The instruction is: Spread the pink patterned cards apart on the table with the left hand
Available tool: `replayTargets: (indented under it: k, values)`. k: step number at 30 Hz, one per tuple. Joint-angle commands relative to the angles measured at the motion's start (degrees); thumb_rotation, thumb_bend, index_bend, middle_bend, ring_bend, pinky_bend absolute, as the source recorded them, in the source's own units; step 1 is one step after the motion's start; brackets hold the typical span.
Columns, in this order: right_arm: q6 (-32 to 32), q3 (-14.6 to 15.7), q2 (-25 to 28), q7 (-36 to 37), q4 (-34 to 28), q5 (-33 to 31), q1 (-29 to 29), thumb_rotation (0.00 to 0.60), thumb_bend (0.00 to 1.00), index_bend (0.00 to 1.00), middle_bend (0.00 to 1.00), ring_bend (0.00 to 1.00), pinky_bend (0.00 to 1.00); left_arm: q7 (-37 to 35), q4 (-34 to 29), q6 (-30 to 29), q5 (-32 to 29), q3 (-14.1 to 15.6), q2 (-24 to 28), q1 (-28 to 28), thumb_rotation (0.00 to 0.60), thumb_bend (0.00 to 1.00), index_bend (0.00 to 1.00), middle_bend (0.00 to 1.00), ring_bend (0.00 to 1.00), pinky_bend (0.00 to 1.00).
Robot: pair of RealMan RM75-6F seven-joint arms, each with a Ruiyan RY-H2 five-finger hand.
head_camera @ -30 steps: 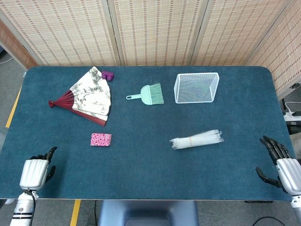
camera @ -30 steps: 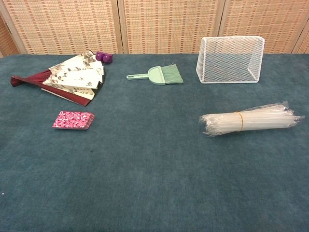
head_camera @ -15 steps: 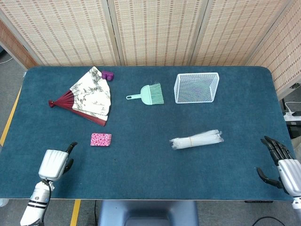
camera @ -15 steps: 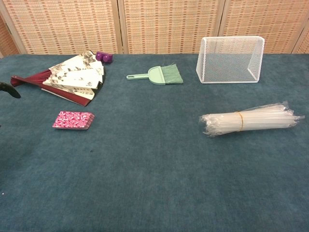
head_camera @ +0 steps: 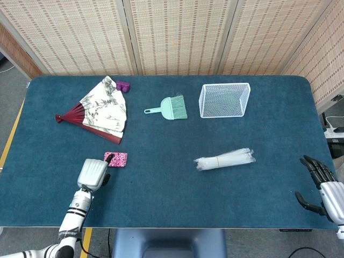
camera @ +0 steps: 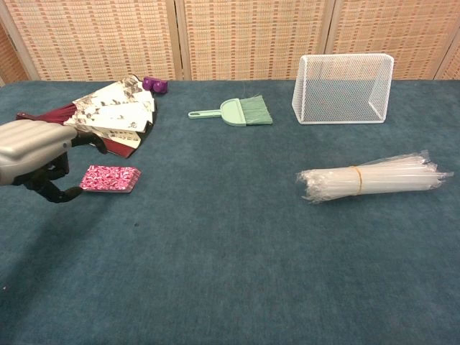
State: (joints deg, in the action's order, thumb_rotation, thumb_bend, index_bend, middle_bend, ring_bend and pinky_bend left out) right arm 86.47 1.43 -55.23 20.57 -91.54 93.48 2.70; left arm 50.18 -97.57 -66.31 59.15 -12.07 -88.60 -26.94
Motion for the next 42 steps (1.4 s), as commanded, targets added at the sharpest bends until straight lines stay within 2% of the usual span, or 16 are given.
replayTargets:
  k: [1,6,12,25,42]
  values:
    - [-0.14,0.05,0.02,0.03,0.1,0.07,0.08,0.6,0.32,0.0,0.0,0.0,0.09,5.84,2.46,-2.23,-7.44,-2.5,-5.72,-3.62,0.6,0.36,0.2,1.0,1.0,1.0]
    - [-0.37,0.17,0.1,0.11,0.1,0.2,0.17,0.6,0.32,0.0,0.0,0.0,0.09,8.75,5.5,-5.19,-12.28,-3.65,-10.43,-6.1,0.6,0.36,0.2,1.0,1.0,1.0]
    - [-0.5,0.2,0.28,0.34,0.11,0.17,0.23,0.6,0.32,0.0,0.0,0.0,0.09,9.9,8.82,-6.48,-16.04,-4.53,-13.39,-8.45,0.6,0.36,0.2,1.0,1.0,1.0]
    - [-0.43,0.18,0.42,0.73,0.15,0.09,0.21,0.6,0.31,0.0,0.0,0.0,0.09,10.89,13.24,-7.13,-21.77,-4.97,-15.7,-11.5,0.6,0.35,0.21,1.0,1.0,1.0]
    - [-0.33,0.2,0.52,0.87,0.12,0.1,0.15,0.6,0.32,0.0,0.0,0.0,0.09,10.82,14.68,-8.39,-24.1,-4.29,-16.24,-13.58,0.6,0.35,0.24,1.0,1.0,1.0]
